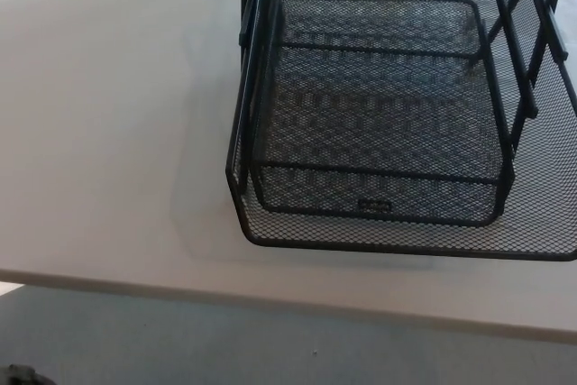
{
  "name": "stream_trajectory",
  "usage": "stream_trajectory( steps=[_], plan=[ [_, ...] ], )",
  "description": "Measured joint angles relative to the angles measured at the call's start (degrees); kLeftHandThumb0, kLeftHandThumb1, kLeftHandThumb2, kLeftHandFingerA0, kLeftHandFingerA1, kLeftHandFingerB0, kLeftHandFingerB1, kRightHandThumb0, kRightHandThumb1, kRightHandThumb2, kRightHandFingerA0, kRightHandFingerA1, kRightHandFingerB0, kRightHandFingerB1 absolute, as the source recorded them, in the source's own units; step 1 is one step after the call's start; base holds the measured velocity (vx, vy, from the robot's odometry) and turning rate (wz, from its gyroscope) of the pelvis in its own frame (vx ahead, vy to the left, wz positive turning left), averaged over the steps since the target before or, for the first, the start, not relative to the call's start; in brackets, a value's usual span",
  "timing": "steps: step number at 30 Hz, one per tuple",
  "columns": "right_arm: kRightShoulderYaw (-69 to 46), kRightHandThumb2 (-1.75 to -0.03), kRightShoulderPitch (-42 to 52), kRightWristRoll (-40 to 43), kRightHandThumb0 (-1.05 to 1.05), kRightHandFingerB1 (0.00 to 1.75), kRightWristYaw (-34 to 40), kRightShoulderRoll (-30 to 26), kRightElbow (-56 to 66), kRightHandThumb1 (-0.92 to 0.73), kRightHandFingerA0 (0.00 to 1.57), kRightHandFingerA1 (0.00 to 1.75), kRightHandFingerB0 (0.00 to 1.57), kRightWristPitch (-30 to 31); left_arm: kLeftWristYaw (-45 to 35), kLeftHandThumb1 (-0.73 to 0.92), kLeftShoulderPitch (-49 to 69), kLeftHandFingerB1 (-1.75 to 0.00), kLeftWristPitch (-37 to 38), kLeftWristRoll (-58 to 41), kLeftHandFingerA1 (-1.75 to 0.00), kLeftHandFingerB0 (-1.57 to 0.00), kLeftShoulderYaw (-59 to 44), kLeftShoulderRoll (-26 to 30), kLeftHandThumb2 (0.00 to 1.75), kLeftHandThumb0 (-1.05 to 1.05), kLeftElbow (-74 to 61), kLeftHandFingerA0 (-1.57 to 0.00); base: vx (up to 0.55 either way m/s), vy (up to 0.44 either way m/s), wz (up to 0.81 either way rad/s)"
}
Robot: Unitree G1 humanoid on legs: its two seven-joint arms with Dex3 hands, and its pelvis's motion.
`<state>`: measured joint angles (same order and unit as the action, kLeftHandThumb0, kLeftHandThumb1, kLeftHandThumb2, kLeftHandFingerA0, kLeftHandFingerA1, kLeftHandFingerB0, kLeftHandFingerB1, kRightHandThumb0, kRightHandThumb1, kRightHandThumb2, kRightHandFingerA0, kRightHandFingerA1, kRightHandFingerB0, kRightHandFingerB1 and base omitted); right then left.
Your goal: A balck drawer is kept on the middle of the table and the robot uses its right hand to push it back away from the robot
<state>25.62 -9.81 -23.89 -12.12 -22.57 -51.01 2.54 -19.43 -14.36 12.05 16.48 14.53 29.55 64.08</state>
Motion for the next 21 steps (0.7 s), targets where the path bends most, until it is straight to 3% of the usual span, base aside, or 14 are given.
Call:
stream_trajectory(
  steps=[9,18,21],
  plan=[
    [2.3,-0.66,0.6,-2.5,-0.55,0.37,-1.4,-1.5,3.0,-0.71,0.51,0.45,0.38,0.0,-3.1,0.71,-1.0,-0.34,3.0,0.7,-0.39,-0.34,1.2,0.3,0.63,-0.57,2.6,-0.48,0.0,0.0,0.0],
    [0.6,-0.63,8.4,-3.6,-0.54,0.35,-1.2,-4.9,20.8,-0.77,0.52,0.44,0.37,1.1,-3.8,0.74,-1.6,-0.33,3.7,0.7,-0.38,-0.36,1.2,0.3,0.62,-0.55,3.4,-0.49,0.0,0.0,0.0],
    [-0.3,-0.64,11.0,-3.5,-0.54,0.34,-1.6,-5.4,26.3,-0.75,0.46,0.4,0.33,1.1,-3.8,0.71,-1.6,-0.33,3.7,0.7,-0.39,-0.33,1.2,0.3,0.63,-0.57,3.4,-0.48,0.0,0.0,0.0]
  ],
)
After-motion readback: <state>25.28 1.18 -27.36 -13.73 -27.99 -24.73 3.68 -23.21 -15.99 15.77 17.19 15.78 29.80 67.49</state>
